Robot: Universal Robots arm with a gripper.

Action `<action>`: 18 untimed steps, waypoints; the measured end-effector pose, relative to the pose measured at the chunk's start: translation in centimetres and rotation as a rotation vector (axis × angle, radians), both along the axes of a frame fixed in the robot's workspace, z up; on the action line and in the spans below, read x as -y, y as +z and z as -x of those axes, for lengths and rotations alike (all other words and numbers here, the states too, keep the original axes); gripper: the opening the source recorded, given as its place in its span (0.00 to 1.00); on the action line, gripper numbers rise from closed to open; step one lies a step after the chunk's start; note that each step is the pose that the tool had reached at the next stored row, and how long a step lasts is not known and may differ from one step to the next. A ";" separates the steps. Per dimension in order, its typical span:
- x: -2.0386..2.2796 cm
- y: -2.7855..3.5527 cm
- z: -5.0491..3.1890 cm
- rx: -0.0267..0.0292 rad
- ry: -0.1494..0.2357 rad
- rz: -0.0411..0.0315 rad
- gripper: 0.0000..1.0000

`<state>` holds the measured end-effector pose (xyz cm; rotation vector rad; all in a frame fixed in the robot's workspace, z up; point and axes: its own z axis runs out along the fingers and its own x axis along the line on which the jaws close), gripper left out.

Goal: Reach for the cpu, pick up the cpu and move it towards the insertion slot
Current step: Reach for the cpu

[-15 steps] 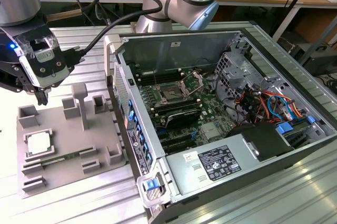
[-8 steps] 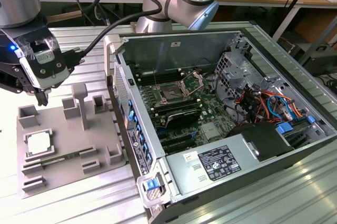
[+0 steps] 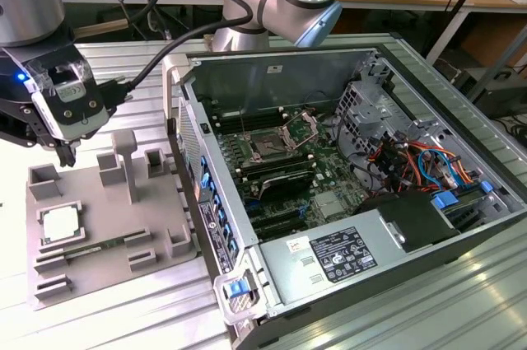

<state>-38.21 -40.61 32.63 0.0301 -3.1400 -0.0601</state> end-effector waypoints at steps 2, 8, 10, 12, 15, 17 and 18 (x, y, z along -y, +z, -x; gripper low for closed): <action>0.00 -0.06 0.00 -0.0001 0.000 0.0000 0.11; 0.00 -0.23 0.01 0.0000 0.000 0.0000 0.11; 0.00 -0.26 0.01 0.0000 0.000 0.0000 0.11; 0.00 -0.30 0.01 0.0000 0.000 0.0000 0.11; 0.00 -0.38 0.01 -0.0001 0.000 0.0000 0.11; 0.00 -0.42 0.01 0.0000 0.000 0.0000 0.11; 0.00 -0.44 0.01 0.0000 0.000 0.0000 0.11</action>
